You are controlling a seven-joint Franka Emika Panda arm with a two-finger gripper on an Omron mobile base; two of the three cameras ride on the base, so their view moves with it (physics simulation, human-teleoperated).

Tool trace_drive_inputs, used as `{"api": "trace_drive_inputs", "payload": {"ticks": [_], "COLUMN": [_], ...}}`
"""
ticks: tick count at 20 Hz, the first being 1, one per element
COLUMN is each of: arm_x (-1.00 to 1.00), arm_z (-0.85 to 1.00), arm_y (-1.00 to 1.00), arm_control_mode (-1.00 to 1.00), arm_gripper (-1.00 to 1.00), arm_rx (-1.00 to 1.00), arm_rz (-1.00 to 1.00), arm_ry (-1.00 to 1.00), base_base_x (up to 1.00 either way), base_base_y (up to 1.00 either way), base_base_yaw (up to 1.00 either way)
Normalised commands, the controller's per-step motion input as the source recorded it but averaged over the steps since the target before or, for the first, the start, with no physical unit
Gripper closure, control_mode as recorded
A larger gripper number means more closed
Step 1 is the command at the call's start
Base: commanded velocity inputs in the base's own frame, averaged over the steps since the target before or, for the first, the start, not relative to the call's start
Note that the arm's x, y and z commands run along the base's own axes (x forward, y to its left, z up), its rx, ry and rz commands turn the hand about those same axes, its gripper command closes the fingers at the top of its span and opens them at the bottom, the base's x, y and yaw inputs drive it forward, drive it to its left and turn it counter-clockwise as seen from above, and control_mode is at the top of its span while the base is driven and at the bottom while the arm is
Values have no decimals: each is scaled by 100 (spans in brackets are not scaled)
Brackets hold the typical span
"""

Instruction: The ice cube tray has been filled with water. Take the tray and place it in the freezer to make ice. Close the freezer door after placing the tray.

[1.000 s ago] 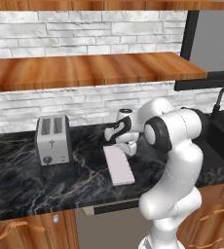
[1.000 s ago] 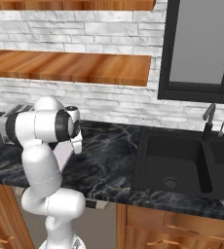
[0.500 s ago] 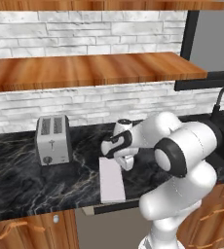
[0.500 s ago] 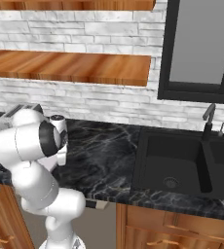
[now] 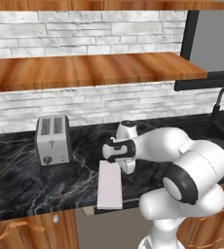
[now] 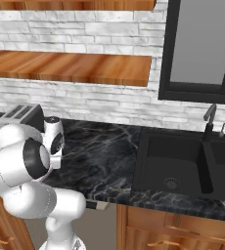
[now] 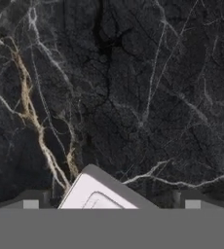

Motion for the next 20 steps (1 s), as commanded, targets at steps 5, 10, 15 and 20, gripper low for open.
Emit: {"api": "trace_drive_inputs", "payload": {"ticks": [5,10,15,20], "arm_x": [5,-7,-37,-52], "arm_z": [72,60,62,52], "arm_y": [-15,-8,0,0], "arm_control_mode": [-100,-100,-100,-100], "arm_gripper": [-100,-100,-100,-100], "arm_rx": [0,0,-3,-20], "arm_rz": [-5,-1,3,16], "arm_ry": [0,0,-2,-1], "base_base_x": [0,0,0,0], "base_base_y": [0,0,0,0], "base_base_yaw": [0,0,0,0]}}
